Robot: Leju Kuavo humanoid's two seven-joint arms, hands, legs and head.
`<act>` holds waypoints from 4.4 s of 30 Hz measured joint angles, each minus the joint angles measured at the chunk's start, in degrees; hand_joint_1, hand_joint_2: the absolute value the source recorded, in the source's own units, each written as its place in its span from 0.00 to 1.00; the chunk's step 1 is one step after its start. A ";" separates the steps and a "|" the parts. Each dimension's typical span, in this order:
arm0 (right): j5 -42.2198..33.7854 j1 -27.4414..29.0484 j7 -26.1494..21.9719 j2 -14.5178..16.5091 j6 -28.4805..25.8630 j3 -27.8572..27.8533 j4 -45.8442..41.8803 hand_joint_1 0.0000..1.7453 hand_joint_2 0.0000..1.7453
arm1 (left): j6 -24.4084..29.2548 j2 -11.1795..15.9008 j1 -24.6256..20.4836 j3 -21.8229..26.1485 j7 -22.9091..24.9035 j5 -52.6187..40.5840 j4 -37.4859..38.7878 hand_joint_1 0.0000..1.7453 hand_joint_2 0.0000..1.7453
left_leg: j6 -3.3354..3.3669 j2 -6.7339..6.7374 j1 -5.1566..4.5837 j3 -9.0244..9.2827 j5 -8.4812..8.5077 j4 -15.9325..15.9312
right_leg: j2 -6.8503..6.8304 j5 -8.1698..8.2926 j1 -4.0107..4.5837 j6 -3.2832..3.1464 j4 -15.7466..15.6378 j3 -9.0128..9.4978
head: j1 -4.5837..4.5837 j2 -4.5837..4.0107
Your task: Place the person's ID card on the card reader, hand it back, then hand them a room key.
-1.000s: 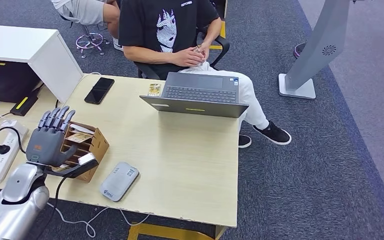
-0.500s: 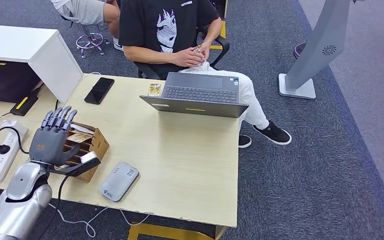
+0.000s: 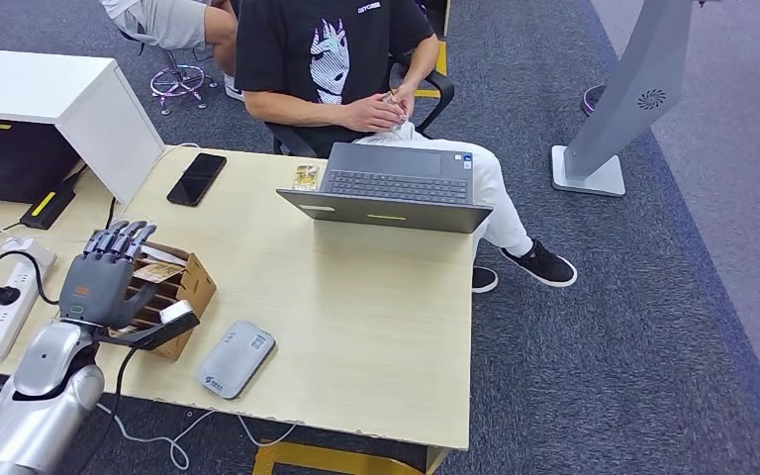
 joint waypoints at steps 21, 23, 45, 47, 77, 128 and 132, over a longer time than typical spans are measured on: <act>-1.12 0.00 -0.60 0.47 0.24 -0.82 0.00 0.00 1.00 | 0.04 0.69 1.14 0.00 0.01 -0.01 -1.19 1.00 1.00 | 0.00 0.00 0.01 0.00 0.00 0.00 | 0.01 0.00 0.00 0.00 0.01 0.01 | -0.01 0.00; -1.17 -0.01 -0.61 0.49 0.28 -0.94 0.00 0.00 1.00 | 0.00 0.88 1.31 0.00 0.01 -0.01 -1.50 1.00 1.00 | 0.00 0.00 0.01 0.00 0.00 0.00 | 0.02 0.00 0.00 0.00 0.01 0.01 | -0.01 0.00; -0.80 -0.09 -1.14 0.53 -0.84 -1.31 0.00 0.00 1.00 | 7.44 5.33 -0.52 5.90 2.99 -7.34 -8.32 1.00 1.00 | -0.01 0.00 0.02 0.01 0.01 0.00 | 0.01 0.00 0.01 0.00 0.03 0.00 | -0.02 0.00; -0.80 -0.10 -1.15 0.53 -0.84 -1.31 0.00 0.00 1.00 | 7.44 5.68 -0.69 6.25 3.06 -7.42 -8.85 1.00 1.00 | -0.01 0.00 0.02 0.01 0.01 0.00 | 0.02 0.00 0.01 0.00 0.03 0.00 | -0.01 0.00; 0.45 -0.27 -0.44 0.53 -1.03 -1.31 -0.05 0.00 1.00 | 6.24 13.27 -12.80 9.71 6.35 -16.27 -10.13 1.00 1.00 | -0.03 0.00 0.03 -0.01 0.03 0.00 | 0.05 0.02 0.03 -0.02 0.04 -0.07 | 0.01 0.00; 1.15 -1.37 -0.41 0.62 -2.87 -1.31 -0.17 0.00 1.00 | 8.84 0.94 -22.18 8.14 2.64 -12.89 0.66 0.00 1.00 | -0.12 0.47 0.00 -0.18 0.12 0.03 | 0.55 0.29 0.00 -0.03 0.08 -0.37 | -0.01 -0.01; 0.95 -1.06 -0.53 0.85 -3.08 -1.31 -0.16 0.00 1.00 | 8.91 -4.43 -16.40 11.75 -4.36 -2.97 -8.88 0.00 1.00 | -0.12 0.48 -0.03 -0.18 0.09 0.03 | 0.56 0.28 -0.02 -0.03 0.05 -0.37 | -0.02 0.00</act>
